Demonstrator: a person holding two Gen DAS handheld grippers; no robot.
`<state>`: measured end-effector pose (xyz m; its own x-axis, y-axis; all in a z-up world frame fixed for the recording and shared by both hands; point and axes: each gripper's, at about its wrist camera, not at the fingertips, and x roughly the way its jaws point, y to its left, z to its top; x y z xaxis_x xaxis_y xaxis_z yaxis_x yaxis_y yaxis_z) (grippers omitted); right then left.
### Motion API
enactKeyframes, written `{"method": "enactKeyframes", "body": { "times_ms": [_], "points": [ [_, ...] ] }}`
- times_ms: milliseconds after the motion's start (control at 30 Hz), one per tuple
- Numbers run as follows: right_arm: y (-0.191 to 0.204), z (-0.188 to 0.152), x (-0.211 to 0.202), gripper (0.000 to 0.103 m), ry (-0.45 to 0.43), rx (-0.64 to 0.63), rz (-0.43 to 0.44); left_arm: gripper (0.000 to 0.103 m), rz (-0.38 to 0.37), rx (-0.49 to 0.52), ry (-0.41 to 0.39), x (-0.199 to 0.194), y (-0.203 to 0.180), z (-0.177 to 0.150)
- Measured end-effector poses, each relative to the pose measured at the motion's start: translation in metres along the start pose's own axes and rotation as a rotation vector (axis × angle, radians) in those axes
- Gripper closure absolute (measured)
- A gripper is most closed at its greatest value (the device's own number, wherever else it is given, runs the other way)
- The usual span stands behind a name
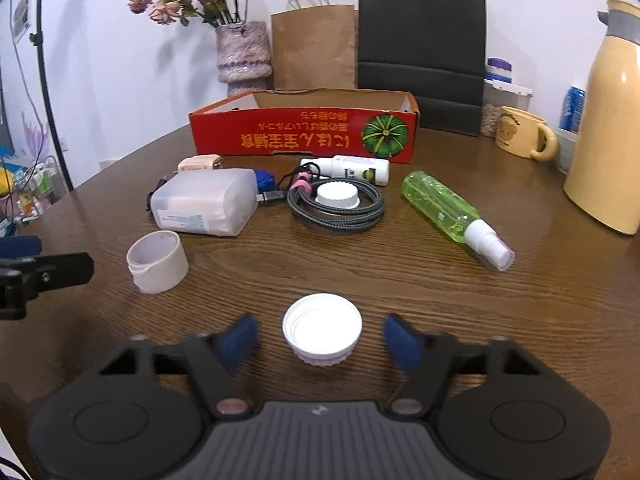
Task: Organize rigid objects
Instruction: 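Grasp the white bottle cap with the right gripper while the left gripper approaches the clear tape roll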
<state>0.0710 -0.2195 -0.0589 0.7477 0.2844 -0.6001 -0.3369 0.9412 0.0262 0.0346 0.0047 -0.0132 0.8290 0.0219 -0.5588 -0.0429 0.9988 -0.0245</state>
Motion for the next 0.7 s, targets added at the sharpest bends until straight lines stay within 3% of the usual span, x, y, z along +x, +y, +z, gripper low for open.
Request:
{"method": "enactKeyframes", "body": {
  "times_ms": [100, 367, 700],
  "points": [
    [-0.002, 0.000, -0.002, 0.064, -0.011, 0.010, 0.035, 0.000, -0.002, 0.004, 0.004, 0.002, -0.003, 0.001],
    [-0.005, 0.002, -0.007, 0.064, -0.047, 0.037, 0.020, 0.000, -0.024, 0.026, 0.043, 0.024, -0.019, 0.007],
    [-0.019, 0.005, -0.010, 0.064, -0.069, 0.059, -0.018, 0.000, 0.018, 0.016, 0.098, 0.058, -0.032, 0.013]
  ]
}}
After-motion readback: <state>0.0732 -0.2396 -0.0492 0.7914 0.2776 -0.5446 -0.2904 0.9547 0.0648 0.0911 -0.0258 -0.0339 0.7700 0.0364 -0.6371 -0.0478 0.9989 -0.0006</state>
